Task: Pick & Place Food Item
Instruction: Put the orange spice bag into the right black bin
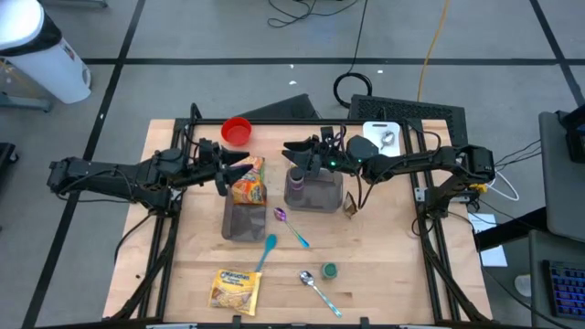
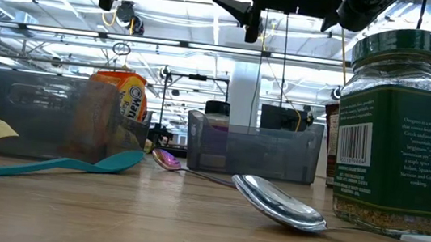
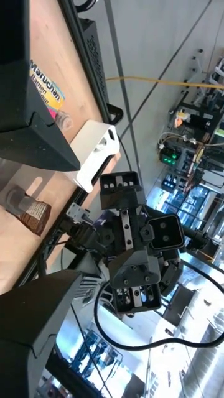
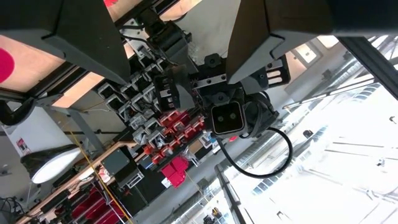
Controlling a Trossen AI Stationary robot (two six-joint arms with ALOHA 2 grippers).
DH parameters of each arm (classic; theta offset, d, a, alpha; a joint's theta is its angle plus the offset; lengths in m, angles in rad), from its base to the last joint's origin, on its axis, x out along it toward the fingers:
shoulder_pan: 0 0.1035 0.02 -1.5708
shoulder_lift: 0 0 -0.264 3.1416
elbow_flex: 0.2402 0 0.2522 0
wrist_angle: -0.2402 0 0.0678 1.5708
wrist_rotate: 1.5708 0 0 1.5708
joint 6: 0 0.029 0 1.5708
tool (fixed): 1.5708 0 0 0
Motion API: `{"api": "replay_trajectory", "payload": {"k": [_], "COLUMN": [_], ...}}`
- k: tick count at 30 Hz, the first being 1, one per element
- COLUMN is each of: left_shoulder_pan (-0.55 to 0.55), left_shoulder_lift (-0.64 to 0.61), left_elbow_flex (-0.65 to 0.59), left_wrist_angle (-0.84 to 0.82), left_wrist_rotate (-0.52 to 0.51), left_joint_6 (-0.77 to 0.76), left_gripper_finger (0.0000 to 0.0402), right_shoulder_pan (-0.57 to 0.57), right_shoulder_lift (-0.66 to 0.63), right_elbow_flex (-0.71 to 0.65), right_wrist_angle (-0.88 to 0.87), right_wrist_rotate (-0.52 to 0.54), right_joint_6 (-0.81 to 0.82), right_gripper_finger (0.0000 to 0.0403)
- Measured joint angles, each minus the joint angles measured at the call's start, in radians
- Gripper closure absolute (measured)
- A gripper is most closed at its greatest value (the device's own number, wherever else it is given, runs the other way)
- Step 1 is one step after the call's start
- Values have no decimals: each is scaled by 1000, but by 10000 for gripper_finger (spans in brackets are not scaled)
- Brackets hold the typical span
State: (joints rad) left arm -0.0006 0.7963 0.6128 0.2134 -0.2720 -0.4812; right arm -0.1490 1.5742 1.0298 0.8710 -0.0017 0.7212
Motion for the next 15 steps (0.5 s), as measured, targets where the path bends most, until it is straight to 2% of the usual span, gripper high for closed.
{"api": "replay_trajectory", "payload": {"k": [15], "left_shoulder_pan": [0], "left_shoulder_lift": [0], "left_elbow_flex": [0], "left_wrist_angle": [0], "left_wrist_rotate": [0], "left_joint_6": [-14], "left_gripper_finger": [124], "right_shoulder_pan": [0], "right_shoulder_lift": [0], "right_elbow_flex": [0], "right_wrist_angle": [0], "right_wrist_rotate": [0], "right_joint_6": [-7], "right_gripper_finger": [140]}}
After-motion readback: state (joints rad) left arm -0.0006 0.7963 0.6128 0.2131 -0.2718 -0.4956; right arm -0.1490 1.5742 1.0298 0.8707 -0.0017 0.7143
